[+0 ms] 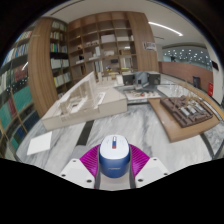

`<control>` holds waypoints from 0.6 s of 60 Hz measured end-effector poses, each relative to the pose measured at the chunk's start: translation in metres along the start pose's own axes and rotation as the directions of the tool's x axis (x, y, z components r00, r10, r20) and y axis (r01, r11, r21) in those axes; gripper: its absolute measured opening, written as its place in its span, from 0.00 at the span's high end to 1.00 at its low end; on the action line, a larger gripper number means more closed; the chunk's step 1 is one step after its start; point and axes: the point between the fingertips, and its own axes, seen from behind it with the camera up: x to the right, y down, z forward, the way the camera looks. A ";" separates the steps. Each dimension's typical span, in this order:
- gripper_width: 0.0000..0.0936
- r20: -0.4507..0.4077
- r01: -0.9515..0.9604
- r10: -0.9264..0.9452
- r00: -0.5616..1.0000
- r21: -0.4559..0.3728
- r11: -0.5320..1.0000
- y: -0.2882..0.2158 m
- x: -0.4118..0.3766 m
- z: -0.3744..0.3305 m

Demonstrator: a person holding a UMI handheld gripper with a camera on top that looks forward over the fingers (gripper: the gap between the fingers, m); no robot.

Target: Arrange mouse

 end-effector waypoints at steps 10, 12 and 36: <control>0.59 -0.009 0.036 -0.038 0.999 -0.156 0.987 0.083 -0.032 0.035; 0.58 -0.017 0.044 -0.048 0.999 -0.171 0.984 0.093 -0.033 0.036; 0.11 0.167 0.016 0.020 0.986 -0.212 0.977 0.084 -0.026 -0.026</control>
